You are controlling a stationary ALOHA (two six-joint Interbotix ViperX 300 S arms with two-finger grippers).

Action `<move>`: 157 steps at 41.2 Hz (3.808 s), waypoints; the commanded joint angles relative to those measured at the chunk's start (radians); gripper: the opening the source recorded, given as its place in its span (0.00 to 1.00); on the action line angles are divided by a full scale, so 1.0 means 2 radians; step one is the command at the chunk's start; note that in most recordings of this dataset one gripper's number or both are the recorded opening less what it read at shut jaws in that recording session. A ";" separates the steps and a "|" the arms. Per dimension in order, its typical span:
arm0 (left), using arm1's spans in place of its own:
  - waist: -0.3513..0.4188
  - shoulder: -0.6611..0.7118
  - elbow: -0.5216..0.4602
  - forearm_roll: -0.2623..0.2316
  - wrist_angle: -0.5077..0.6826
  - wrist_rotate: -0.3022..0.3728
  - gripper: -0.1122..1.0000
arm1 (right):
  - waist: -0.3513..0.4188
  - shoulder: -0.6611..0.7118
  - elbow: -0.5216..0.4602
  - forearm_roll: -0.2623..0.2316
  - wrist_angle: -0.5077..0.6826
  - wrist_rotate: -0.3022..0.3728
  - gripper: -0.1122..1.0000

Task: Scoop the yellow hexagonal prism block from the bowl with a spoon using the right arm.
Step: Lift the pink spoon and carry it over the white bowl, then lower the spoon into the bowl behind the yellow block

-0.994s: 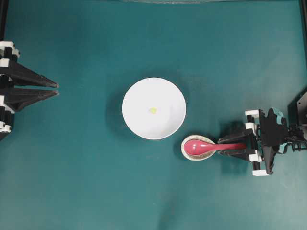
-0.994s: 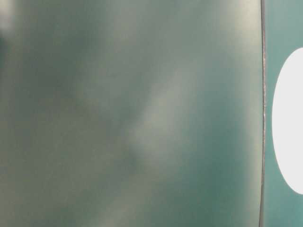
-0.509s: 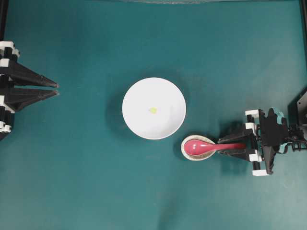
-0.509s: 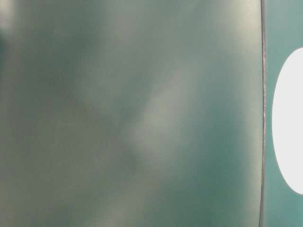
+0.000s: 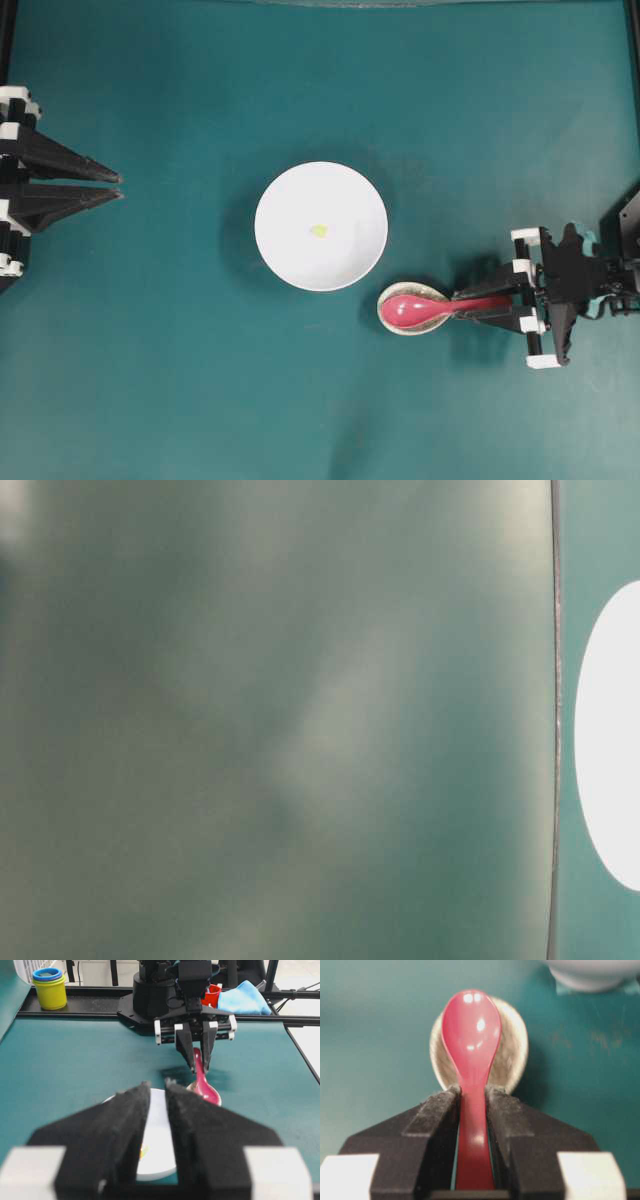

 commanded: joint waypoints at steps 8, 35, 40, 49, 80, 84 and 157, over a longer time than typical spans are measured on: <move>0.000 0.002 -0.014 0.001 -0.002 0.001 0.27 | -0.018 -0.110 -0.013 0.001 0.090 -0.038 0.32; 0.000 -0.002 -0.015 0.001 -0.002 0.000 0.27 | -0.203 -0.307 -0.136 -0.002 0.473 -0.156 0.32; 0.000 -0.002 -0.015 0.001 -0.002 -0.001 0.27 | -0.237 -0.308 -0.160 -0.003 0.522 -0.155 0.32; 0.001 -0.004 -0.015 0.001 -0.002 -0.001 0.27 | -0.285 -0.292 -0.211 -0.003 0.602 -0.154 0.32; 0.001 -0.004 -0.015 0.001 0.006 -0.002 0.27 | -0.315 -0.173 -0.370 -0.017 0.815 -0.111 0.32; 0.000 -0.004 -0.015 0.002 0.013 -0.001 0.27 | -0.319 -0.157 -0.387 -0.030 0.837 -0.096 0.32; 0.000 -0.004 -0.015 0.001 0.021 -0.001 0.27 | -0.314 -0.043 -0.474 -0.117 0.969 -0.008 0.32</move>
